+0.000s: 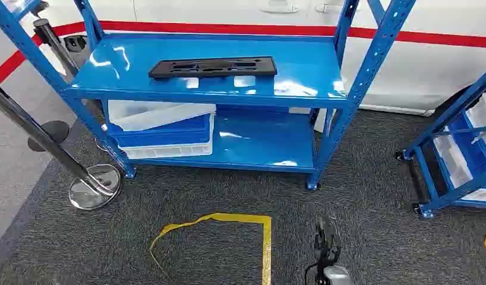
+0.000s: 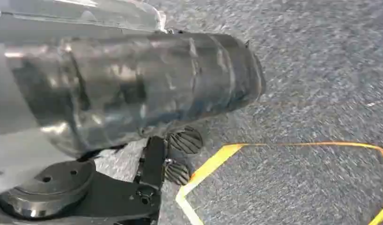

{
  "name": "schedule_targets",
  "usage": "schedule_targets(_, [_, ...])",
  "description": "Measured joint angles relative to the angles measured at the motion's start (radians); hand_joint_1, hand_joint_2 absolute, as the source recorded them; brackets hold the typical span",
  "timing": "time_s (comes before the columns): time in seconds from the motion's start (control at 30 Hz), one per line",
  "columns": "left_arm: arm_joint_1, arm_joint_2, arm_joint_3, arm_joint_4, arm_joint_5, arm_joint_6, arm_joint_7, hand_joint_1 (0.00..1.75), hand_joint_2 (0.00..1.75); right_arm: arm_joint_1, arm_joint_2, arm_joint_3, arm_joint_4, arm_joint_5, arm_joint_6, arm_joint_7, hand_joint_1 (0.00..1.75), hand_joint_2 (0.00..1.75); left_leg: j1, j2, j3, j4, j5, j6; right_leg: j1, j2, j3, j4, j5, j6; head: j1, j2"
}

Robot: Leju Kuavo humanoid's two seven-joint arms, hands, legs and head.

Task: Take the parts from the cabinet and place them on the table.

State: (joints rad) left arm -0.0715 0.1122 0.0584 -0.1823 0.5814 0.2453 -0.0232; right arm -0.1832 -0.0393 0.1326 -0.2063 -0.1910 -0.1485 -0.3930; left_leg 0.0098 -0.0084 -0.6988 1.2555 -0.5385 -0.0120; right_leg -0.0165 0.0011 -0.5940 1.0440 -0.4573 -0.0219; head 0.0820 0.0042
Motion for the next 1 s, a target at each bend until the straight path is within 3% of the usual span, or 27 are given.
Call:
schedule_targets(0.03, [-0.002, 0.0, -0.007, 0.0, -0.01, -0.006, -0.003, 0.0, 0.0, -0.029, -0.001, 0.019, -0.016, 0.042, -0.021, -0.006, 0.0, 0.0, 0.001, 0.004, 0.049, -0.101, 0.053, 0.002, -0.001, 0.001, 0.002, 0.001, 0.0, 0.0, 0.0, 0.0])
schedule_targets(0.07, [-0.004, 0.0, -0.015, 0.0, -0.019, -0.01, -0.005, 0.0, 0.0, -0.056, -0.002, 0.04, -0.033, 0.082, -0.041, -0.005, 0.0, 0.0, 0.001, 0.01, 0.09, -0.185, 0.088, 0.005, -0.001, 0.0, 0.003, 0.001, 0.0, 0.002, 0.0, 0.0])
schedule_targets(0.1, [-0.007, 0.0, -0.021, 0.0, -0.027, -0.015, -0.005, 0.0, 0.0, -0.085, -0.004, 0.065, -0.054, 0.126, -0.062, 0.004, 0.0, 0.0, -0.006, 0.015, 0.102, -0.22, 0.075, 0.009, 0.006, 0.002, 0.0, 0.005, 0.001, 0.009, 0.0, 0.0])
schedule_targets(0.2, [-0.009, 0.0, -0.047, 0.0, -0.047, -0.037, -0.004, 0.0, 0.0, -0.2, -0.004, 0.182, -0.167, 0.356, -0.101, 0.126, 0.0, 0.0, -0.012, 0.013, 0.09, -0.223, 0.081, 0.023, 0.001, 0.004, -0.017, 0.001, 0.012, 0.028, 0.0, 0.0])
schedule_targets(0.27, [-0.011, -0.001, -0.065, 0.0, -0.05, -0.044, 0.0, 0.0, 0.0, -0.269, -0.001, 0.262, -0.252, 0.478, -0.093, 0.216, 0.0, 0.0, -0.002, 0.014, 0.1, -0.242, 0.093, 0.04, 0.001, 0.001, -0.023, 0.017, -0.001, 0.037, 0.001, 0.0])
schedule_targets(0.3, [-0.011, -0.001, -0.072, 0.0, -0.05, -0.047, 0.0, 0.0, 0.0, -0.297, 0.006, 0.299, -0.294, 0.533, -0.084, 0.254, 0.0, 0.0, -0.003, 0.011, 0.101, -0.244, 0.096, 0.044, 0.004, -0.001, -0.04, 0.055, -0.026, 0.039, 0.006, 0.0])
schedule_targets(0.33, [-0.011, -0.001, -0.079, 0.0, -0.051, -0.047, 0.003, 0.0, 0.0, -0.343, 0.014, 0.344, -0.343, 0.596, -0.071, 0.28, 0.0, 0.0, -0.004, 0.012, 0.098, -0.242, 0.095, 0.049, 0.004, 0.0, -0.08, 0.139, -0.07, 0.039, 0.009, 0.0])
schedule_targets(0.4, [-0.011, -0.001, -0.093, 0.0, -0.052, -0.05, 0.005, 0.0, 0.0, -0.417, 0.03, 0.432, -0.425, 0.681, -0.046, 0.309, 0.0, 0.0, -0.007, 0.013, 0.095, -0.237, 0.094, 0.05, 0.004, -0.001, -0.151, 0.291, -0.127, 0.039, 0.008, 0.0])
schedule_targets(0.43, [-0.012, -0.001, -0.097, 0.0, -0.052, -0.051, 0.005, 0.0, 0.0, -0.438, 0.035, 0.454, -0.439, 0.695, -0.038, 0.315, 0.0, 0.0, -0.008, 0.013, 0.097, -0.234, 0.092, 0.053, 0.004, -0.001, -0.168, 0.329, -0.128, 0.039, 0.007, 0.0])
schedule_targets(0.47, [-0.012, -0.001, -0.099, 0.0, -0.052, -0.053, 0.005, 0.0, 0.0, -0.451, 0.039, 0.491, -0.463, 0.717, -0.022, 0.326, 0.0, 0.0, -0.007, 0.009, 0.101, -0.232, 0.089, 0.053, 0.004, -0.001, -0.161, 0.313, -0.101, 0.038, 0.009, 0.0])
schedule_targets(0.53, [-0.012, -0.004, -0.116, 0.0, -0.052, -0.053, 0.008, 0.0, 0.0, -0.482, 0.073, 0.547, -0.528, 0.763, 0.026, 0.365, 0.0, 0.0, -0.004, -0.009, 0.104, -0.222, 0.08, 0.045, -0.001, -0.001, -0.095, 0.168, 0.0, 0.036, 0.01, 0.0])
schedule_targets(0.57, [-0.01, -0.006, -0.125, 0.0, -0.053, -0.05, 0.01, 0.0, 0.0, -0.53, 0.085, 0.595, -0.574, 0.798, 0.052, 0.386, 0.0, 0.0, -0.004, -0.013, 0.094, -0.211, 0.075, 0.038, -0.002, 0.006, -0.072, 0.092, 0.037, 0.032, 0.019, 0.0])
schedule_targets(0.6, [-0.011, -0.006, -0.134, 0.0, -0.057, -0.039, 0.016, 0.0, 0.0, -0.597, 0.105, 0.662, -0.621, 0.836, 0.075, 0.403, 0.0, 0.0, -0.016, -0.008, 0.075, -0.189, 0.069, 0.029, 0.005, 0.01, -0.063, 0.061, 0.023, 0.029, 0.023, 0.0])
schedule_targets(0.63, [-0.012, -0.006, -0.14, 0.0, -0.058, -0.031, 0.023, 0.0, 0.0, -0.659, 0.123, 0.716, -0.653, 0.864, 0.092, 0.411, 0.0, 0.0, -0.013, -0.003, 0.061, -0.187, 0.072, 0.025, 0.001, 0.012, -0.066, 0.052, 0.008, 0.019, 0.02, 0.0])
schedule_targets(0.7, [-0.012, -0.007, -0.149, 0.001, -0.059, -0.018, 0.036, 0.0, 0.0, -0.718, 0.158, 0.804, -0.691, 0.902, 0.103, 0.412, 0.0, 0.0, -0.005, -0.001, 0.064, -0.195, 0.078, 0.016, 0.01, 0.014, -0.067, 0.047, 0.011, 0.012, 0.018, 0.0])
schedule_targets(0.77, [-0.009, -0.009, -0.162, 0.001, -0.06, -0.017, 0.042, 0.0, 0.0, -0.748, 0.21, 0.853, -0.704, 0.942, 0.1, 0.394, 0.0, 0.0, -0.001, 0.0, 0.062, -0.182, 0.061, 0.005, 0.003, 0.007, -0.048, 0.028, 0.016, 0.002, 0.014, 0.0])
schedule_targets(0.87, [-0.007, -0.008, -0.166, 0.001, -0.062, -0.017, 0.042, 0.0, 0.0, -0.825, 0.252, 0.889, -0.704, 0.97, 0.099, 0.384, 0.0, 0.0, 0.003, 0.002, -0.027, -0.002, -0.019, -0.011, 0.005, 0.001, -0.048, 0.026, 0.016, -0.01, 0.011, 0.0])
schedule_targets(0.9, [-0.005, -0.008, -0.169, 0.001, -0.062, -0.016, 0.042, 0.0, 0.0, -0.839, 0.27, 0.908, -0.704, 0.976, 0.096, 0.381, 0.0, 0.0, 0.005, 0.002, -0.055, 0.052, -0.03, -0.015, 0.005, 0.002, -0.047, 0.026, 0.015, -0.011, 0.011, 0.0])
schedule_targets(0.93, [-0.001, -0.008, -0.172, 0.001, -0.062, -0.014, 0.042, 0.0, 0.0, -0.845, 0.28, 0.925, -0.704, 0.983, 0.092, 0.378, 0.0, 0.0, 0.008, 0.002, -0.065, 0.066, -0.022, -0.018, 0.005, 0.003, -0.045, 0.026, 0.014, -0.011, 0.01, 0.0])
schedule_targets(1.0, [0.0, -0.008, -0.18, 0.001, -0.062, -0.01, 0.037, 0.0, 0.0, -0.847, 0.297, 0.958, -0.704, 0.999, 0.09, 0.372, 0.0, 0.0, 0.015, 0.003, -0.025, -0.031, 0.049, -0.021, 0.004, 0.003, -0.04, 0.026, 0.013, -0.01, 0.011, 0.0])
